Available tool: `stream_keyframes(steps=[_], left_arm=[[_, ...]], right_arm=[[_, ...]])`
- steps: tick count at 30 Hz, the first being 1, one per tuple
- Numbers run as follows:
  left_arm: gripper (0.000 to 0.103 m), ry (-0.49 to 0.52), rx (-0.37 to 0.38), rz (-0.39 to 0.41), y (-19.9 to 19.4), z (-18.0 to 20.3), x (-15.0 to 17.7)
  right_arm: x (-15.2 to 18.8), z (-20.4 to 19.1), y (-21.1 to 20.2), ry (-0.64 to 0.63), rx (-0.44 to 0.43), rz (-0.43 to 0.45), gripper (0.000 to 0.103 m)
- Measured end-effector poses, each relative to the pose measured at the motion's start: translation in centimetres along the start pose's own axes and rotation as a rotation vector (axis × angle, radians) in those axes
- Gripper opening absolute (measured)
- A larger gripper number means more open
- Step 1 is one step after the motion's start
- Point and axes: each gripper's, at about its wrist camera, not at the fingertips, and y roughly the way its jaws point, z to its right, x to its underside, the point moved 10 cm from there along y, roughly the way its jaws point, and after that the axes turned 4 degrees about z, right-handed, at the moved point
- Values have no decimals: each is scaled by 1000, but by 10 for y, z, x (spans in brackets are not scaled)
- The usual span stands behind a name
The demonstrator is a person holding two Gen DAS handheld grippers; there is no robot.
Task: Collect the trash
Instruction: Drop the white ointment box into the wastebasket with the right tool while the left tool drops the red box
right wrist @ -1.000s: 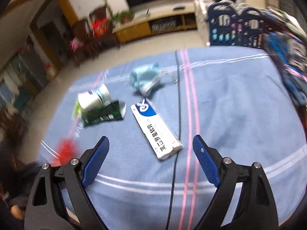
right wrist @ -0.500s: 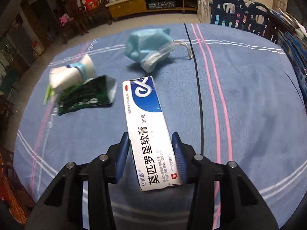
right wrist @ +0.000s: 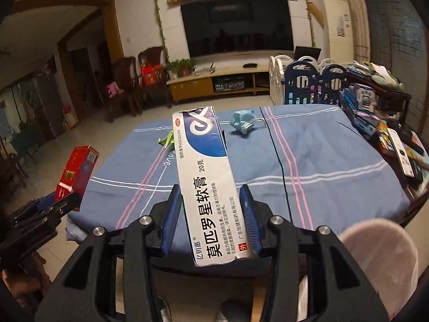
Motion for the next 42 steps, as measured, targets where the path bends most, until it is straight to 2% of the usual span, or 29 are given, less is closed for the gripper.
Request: stream_keyframes(steps=[4,8,23,28,30,32,36,39,40,42], left_arm=[[58,-10,-25,39,-21,-1,4],[58,21,-40,95,-29,5,-1],[58,45,-50,64,-23,8,2],[58,67,-47,52,-20,13,6],[58,74,-47,48,-19,15,6],[58,83,-42,47,-21,14,8],[58,95,-15,42,-20,17,7],[58,126,-5,20,-16,26,12],[58,151,4,12,-15,33,13],[58,172,75,-31,-10,58,20]], right_arm=[[15,-2,-27,7,3,51,44],[9,-4,-33,29,-41,107,44],[16,10,-26,71,-37,68,45],[20,19,-25,136,-66,43,45],[18,34,-31,198,-67,33,45],[15,58,-48,219,-25,57,45],[23,119,-78,211,101,73,45],[48,162,-88,222,189,41,46],[63,180,-89,240,220,16,48],[89,200,-85,279,233,-47,61]])
